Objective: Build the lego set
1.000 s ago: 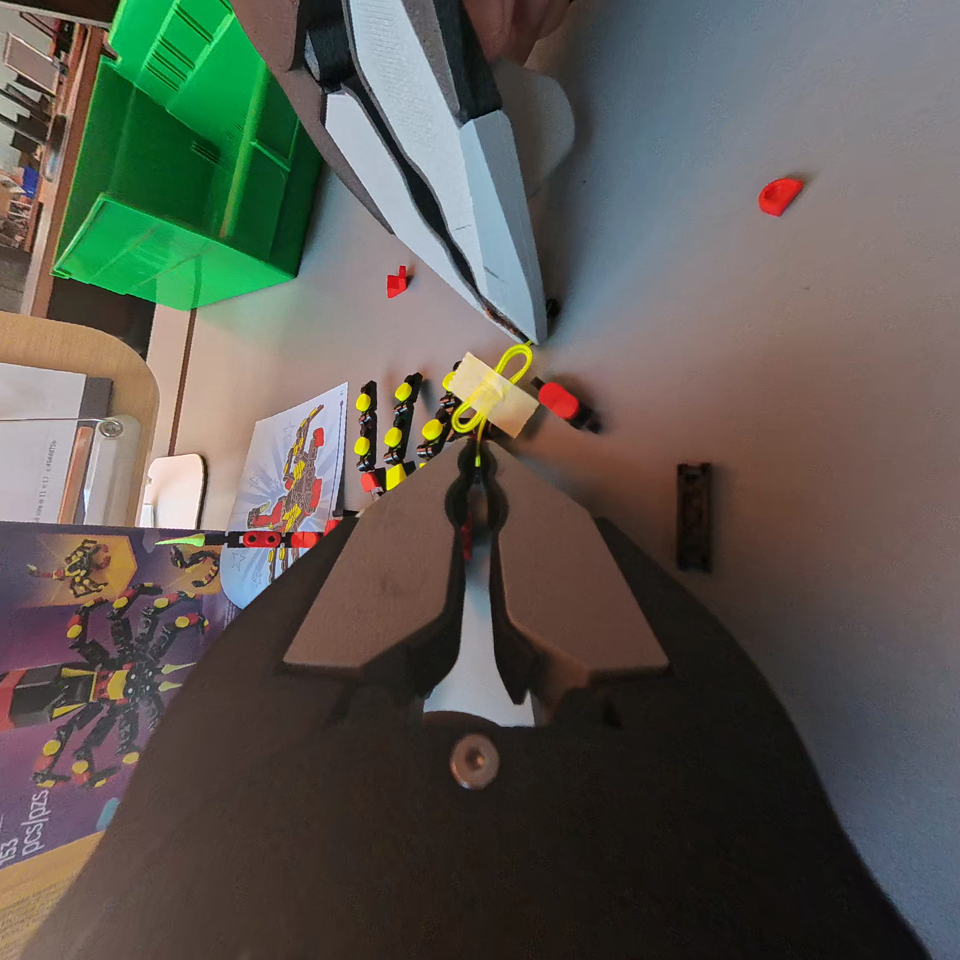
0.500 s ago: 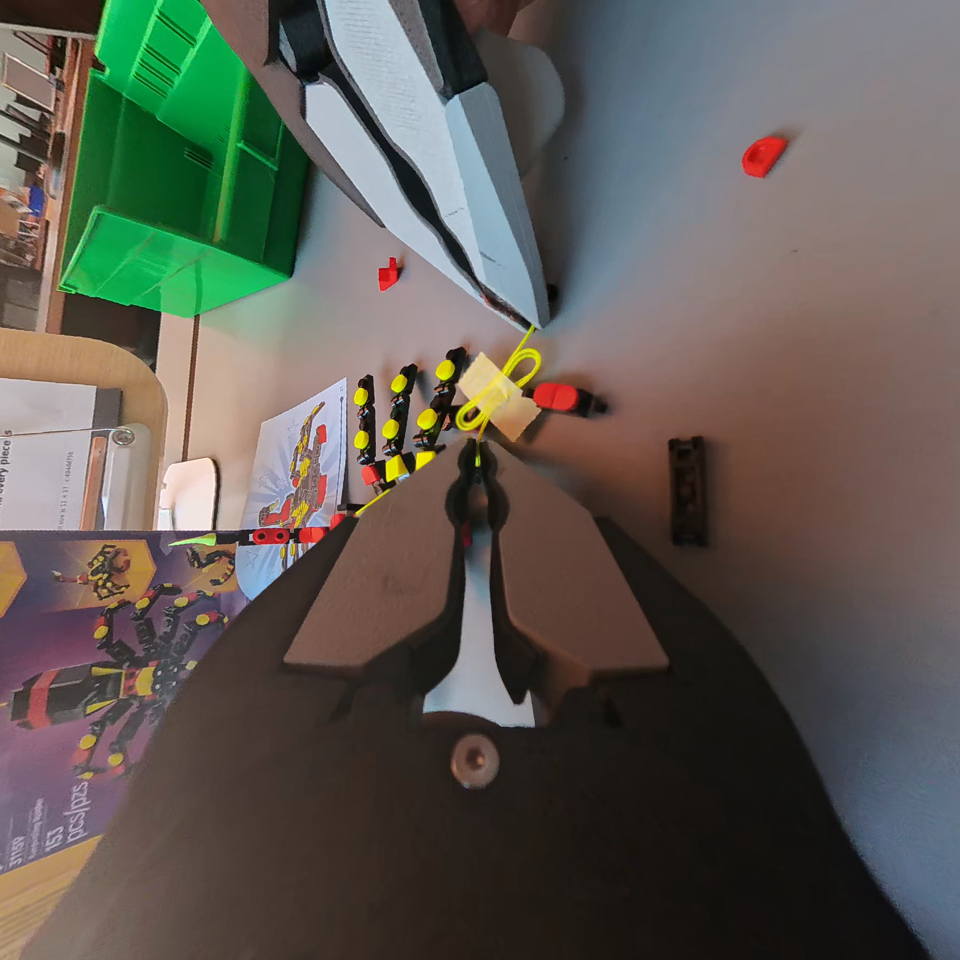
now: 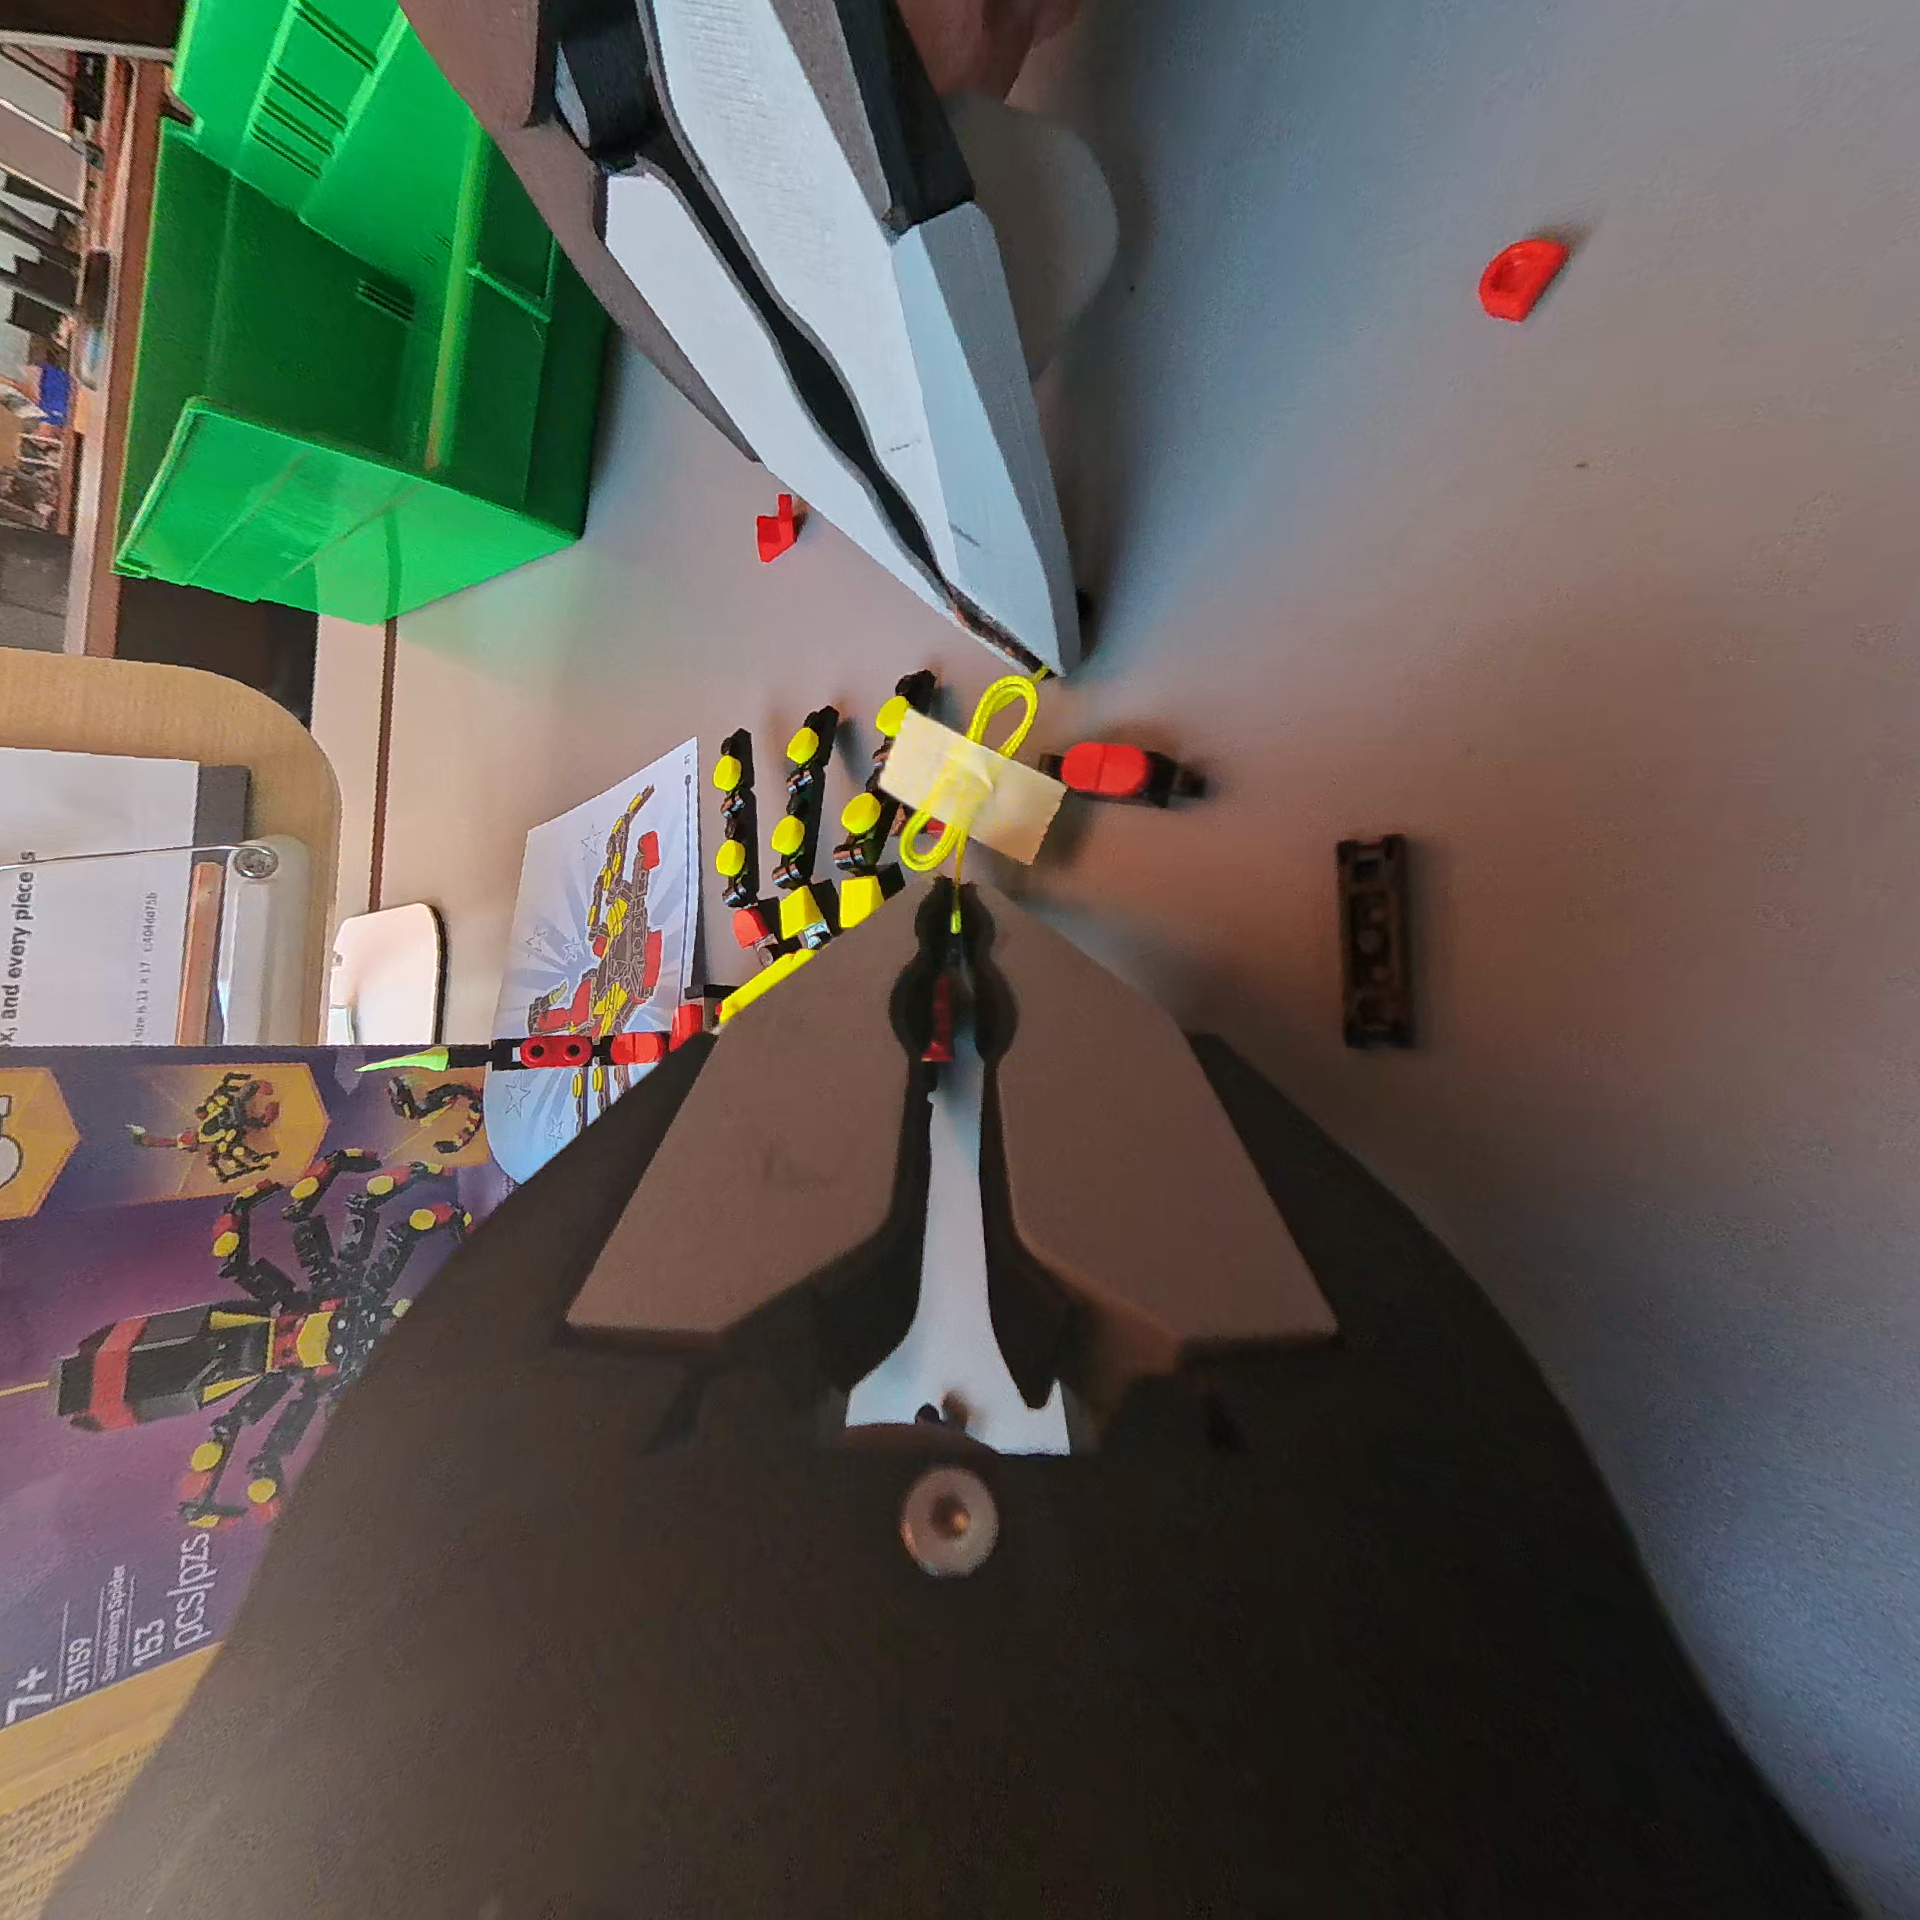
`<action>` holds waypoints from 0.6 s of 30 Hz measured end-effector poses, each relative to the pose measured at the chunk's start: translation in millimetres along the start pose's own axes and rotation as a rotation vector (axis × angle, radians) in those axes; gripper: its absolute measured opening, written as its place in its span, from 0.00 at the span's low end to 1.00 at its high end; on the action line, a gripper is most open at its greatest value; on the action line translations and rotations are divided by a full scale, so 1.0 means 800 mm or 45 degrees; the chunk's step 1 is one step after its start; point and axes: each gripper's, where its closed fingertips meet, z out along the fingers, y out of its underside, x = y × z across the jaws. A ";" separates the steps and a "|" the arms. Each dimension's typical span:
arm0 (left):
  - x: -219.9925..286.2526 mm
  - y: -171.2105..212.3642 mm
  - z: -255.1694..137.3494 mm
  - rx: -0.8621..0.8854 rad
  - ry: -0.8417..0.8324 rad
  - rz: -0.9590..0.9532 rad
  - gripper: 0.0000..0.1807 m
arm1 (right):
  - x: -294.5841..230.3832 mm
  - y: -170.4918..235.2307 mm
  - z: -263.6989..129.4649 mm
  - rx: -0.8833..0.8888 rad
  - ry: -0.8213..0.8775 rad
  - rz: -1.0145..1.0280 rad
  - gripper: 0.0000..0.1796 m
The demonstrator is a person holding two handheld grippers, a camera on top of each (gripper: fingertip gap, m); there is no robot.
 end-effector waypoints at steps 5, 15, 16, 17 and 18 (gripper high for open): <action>-0.001 0.004 -0.001 -0.023 -0.008 0.017 0.00 | 0.003 -0.001 -0.001 0.004 0.024 -0.008 0.00; 0.002 0.007 -0.004 -0.035 0.014 0.039 0.00 | 0.003 -0.002 0.001 0.007 0.034 -0.029 0.00; 0.001 0.006 -0.005 -0.033 0.011 0.041 0.00 | 0.003 -0.002 0.001 0.006 0.034 -0.032 0.00; 0.000 0.006 -0.006 -0.033 0.008 0.043 0.00 | 0.002 -0.002 0.001 0.005 0.035 -0.034 0.00; 0.000 0.006 -0.007 -0.032 0.006 0.041 0.00 | 0.002 -0.002 0.001 0.005 0.035 -0.034 0.00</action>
